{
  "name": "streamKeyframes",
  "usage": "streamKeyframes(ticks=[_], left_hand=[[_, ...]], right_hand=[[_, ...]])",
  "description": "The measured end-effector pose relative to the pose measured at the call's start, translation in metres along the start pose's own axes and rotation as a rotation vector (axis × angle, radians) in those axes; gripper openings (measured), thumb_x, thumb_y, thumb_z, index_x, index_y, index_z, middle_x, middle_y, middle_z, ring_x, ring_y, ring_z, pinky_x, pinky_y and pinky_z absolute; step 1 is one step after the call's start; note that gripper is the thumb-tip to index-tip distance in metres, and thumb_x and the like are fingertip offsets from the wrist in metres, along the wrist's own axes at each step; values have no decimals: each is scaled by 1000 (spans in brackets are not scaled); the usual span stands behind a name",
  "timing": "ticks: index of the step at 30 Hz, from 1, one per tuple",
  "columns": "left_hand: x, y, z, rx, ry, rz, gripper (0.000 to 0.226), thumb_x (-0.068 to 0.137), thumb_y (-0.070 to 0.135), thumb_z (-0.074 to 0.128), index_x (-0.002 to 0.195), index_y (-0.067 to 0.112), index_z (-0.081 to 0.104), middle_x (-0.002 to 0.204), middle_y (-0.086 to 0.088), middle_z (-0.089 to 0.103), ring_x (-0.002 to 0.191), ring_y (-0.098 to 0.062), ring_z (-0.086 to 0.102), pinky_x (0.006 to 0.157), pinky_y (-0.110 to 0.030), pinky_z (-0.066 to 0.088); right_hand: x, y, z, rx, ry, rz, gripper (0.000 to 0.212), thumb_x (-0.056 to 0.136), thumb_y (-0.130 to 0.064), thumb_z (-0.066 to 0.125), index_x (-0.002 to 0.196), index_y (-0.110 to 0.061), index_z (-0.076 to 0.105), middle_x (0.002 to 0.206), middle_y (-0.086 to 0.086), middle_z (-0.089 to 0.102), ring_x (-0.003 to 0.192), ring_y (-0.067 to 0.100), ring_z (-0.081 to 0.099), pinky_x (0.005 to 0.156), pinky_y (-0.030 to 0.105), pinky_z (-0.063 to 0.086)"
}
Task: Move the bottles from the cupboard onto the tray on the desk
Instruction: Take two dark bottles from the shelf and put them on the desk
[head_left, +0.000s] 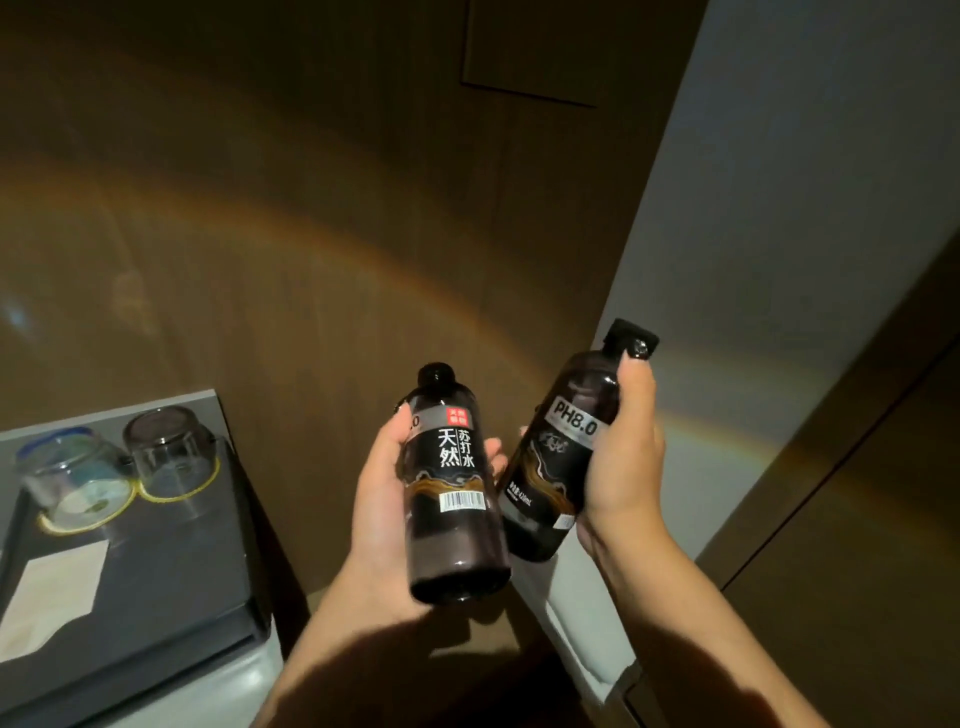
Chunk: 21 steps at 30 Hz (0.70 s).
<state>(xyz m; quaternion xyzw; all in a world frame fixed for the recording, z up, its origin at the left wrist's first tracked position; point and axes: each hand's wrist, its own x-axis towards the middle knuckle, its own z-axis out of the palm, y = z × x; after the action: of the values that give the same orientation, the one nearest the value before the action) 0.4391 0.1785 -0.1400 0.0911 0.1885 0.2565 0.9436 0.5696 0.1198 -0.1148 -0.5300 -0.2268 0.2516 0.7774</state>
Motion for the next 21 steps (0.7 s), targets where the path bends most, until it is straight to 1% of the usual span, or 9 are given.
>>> streamKeyframes(ticks=[3, 5, 7, 9, 11, 14, 16, 18, 21], left_hand=[[-11, -18, 4, 97, 80, 166, 64, 71, 57, 63, 113, 9, 69, 107, -18, 72, 111, -34, 64, 106, -49, 40], [-19, -27, 1, 81, 47, 215, 74, 71, 62, 61, 120, 7, 62, 117, -18, 68, 118, -34, 60, 108, -48, 37], [-30, -43, -1, 59, 11, 286, 74, 73, 65, 58, 119, 6, 62, 118, -14, 68, 108, -29, 66, 98, -43, 46], [-43, -61, -5, 68, -16, 369, 70, 74, 66, 56, 111, 7, 64, 104, -9, 69, 87, -23, 69, 78, -36, 52], [-56, -77, -11, 115, -4, 429, 67, 76, 66, 55, 105, 6, 64, 89, -6, 65, 72, -20, 64, 68, -32, 51], [-77, -96, -18, 176, 66, 528, 63, 78, 58, 57, 111, 5, 61, 87, -10, 63, 70, -21, 60, 64, -31, 52], [-93, -105, -21, 238, 162, 580, 51, 78, 52, 58, 101, 7, 66, 85, -13, 64, 66, -24, 62, 60, -30, 54], [-109, -110, -28, 311, 294, 582, 50, 73, 54, 60, 95, 9, 67, 79, -16, 65, 62, -27, 63, 57, -30, 55], [-135, -113, -42, 386, 433, 613, 54, 68, 55, 63, 98, 10, 66, 79, -14, 66, 63, -26, 64, 62, -32, 53]], right_hand=[[-8, -3, -27, 51, -73, 229, 52, 82, -62, 54, 96, -13, 58, 87, 16, 58, 81, 33, 59, 77, 47, 52], [-12, -8, -44, 52, -151, 312, 52, 82, -62, 54, 95, -12, 56, 83, 16, 57, 74, 32, 59, 76, 47, 49], [-18, -15, -62, 31, -229, 360, 47, 86, -58, 53, 91, -12, 56, 77, 14, 58, 67, 29, 59, 73, 45, 50], [-24, -19, -77, -5, -300, 419, 46, 86, -58, 53, 89, -12, 56, 75, 14, 59, 64, 29, 59, 70, 42, 51], [-31, -18, -88, -33, -362, 461, 48, 84, -59, 54, 90, -12, 56, 77, 16, 59, 64, 30, 60, 71, 44, 52], [-42, -10, -94, -104, -422, 469, 49, 85, -60, 53, 90, -11, 59, 79, 16, 61, 70, 31, 61, 78, 50, 52], [-51, -2, -93, -158, -473, 482, 50, 85, -60, 52, 91, -12, 61, 79, 14, 62, 73, 31, 62, 82, 52, 54], [-62, 7, -88, -194, -537, 502, 48, 85, -60, 51, 91, -13, 60, 78, 13, 62, 73, 29, 62, 77, 47, 54], [-81, 18, -73, -224, -630, 512, 46, 87, -57, 50, 86, -12, 60, 73, 11, 62, 65, 27, 61, 69, 39, 51]])
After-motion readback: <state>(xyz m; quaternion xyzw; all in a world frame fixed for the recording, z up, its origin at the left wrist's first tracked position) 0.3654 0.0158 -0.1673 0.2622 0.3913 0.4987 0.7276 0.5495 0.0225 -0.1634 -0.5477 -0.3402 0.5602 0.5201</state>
